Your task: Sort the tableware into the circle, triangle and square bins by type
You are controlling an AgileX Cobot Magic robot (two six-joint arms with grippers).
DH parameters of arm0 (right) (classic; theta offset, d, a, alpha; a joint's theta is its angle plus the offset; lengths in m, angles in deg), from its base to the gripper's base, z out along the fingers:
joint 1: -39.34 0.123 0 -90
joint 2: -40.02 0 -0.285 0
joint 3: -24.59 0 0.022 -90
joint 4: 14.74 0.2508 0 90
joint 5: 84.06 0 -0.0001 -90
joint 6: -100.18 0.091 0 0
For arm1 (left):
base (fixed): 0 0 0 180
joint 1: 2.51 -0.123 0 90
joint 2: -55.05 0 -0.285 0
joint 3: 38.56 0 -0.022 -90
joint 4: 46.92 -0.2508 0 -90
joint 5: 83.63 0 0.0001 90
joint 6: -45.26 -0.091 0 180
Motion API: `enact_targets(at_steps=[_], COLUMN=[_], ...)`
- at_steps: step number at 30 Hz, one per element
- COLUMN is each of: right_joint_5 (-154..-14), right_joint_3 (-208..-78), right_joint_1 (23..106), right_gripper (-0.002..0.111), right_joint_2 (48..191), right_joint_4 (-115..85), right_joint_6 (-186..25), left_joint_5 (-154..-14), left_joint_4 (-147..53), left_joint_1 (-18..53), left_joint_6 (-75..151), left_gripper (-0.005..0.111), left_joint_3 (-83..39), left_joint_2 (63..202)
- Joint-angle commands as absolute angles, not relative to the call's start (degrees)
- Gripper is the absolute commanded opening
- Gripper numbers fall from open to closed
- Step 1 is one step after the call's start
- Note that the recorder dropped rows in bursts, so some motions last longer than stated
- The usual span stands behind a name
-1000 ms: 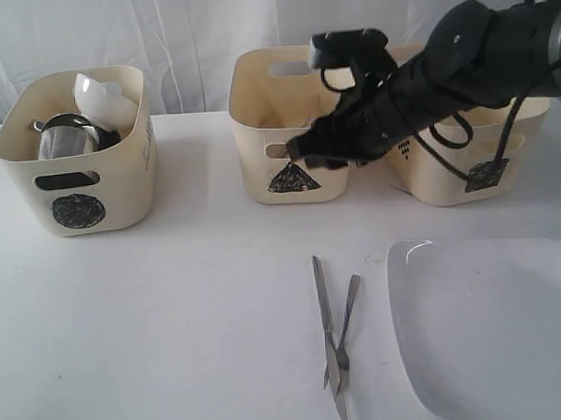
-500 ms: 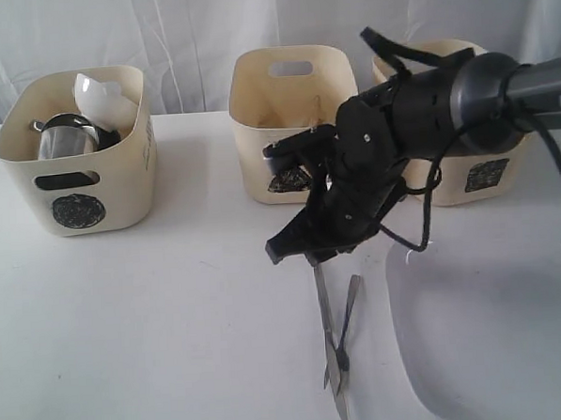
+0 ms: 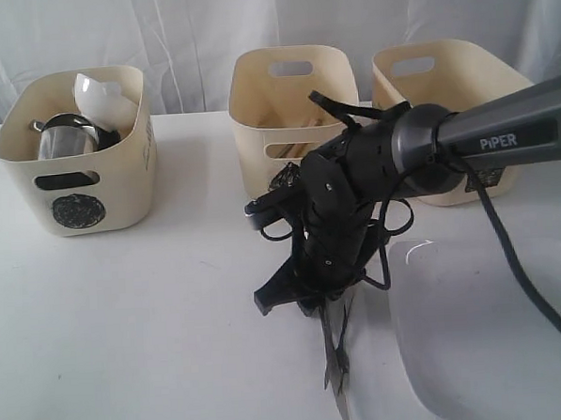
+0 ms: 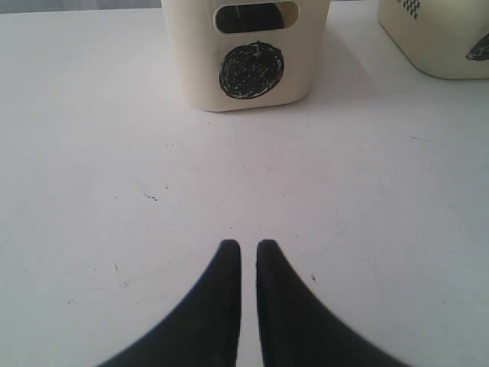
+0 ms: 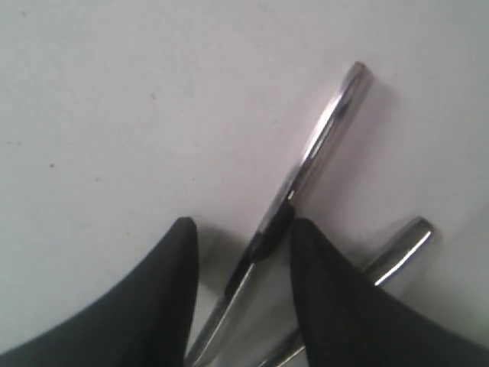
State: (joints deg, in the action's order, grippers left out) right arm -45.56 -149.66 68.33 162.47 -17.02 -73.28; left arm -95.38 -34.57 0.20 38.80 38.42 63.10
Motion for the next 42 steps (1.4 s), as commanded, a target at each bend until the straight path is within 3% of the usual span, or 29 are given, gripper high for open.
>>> enact_targets(at_steps=[1,4,8,25,42], right_joint_5=[-45.04,-45.71,-47.09,-51.12,-94.59], right_joint_3=[-149.45,-149.45,-149.45,-149.30,-135.01], right_joint_1=[68.40,68.40,68.40,68.40,62.59], right_gripper=[0.038,0.033,0.000,0.000,0.000], right_joint_2=[163.34,163.34,163.23,154.02,136.45], right_joint_4=[-17.58,-17.58,-17.58,-1.55,6.87], right_joint_6=[-72.90,-72.90,-72.90,-80.17,-72.70], left_joint_5=[-95.16,-95.16,-95.16,-95.16,-95.16], left_joint_4=[-34.38,-34.38,-34.38,-34.38,-34.38], left_joint_1=[0.18,0.18,0.18,0.18,0.18], left_joint_6=[38.92,38.92,38.92,38.92,38.92], left_gripper=[0.014,0.014,0.014,0.014,0.014], left_joint_3=[38.66,38.66,38.66,38.66,38.66], left_joint_2=[62.84,62.84,62.84,62.84,62.84])
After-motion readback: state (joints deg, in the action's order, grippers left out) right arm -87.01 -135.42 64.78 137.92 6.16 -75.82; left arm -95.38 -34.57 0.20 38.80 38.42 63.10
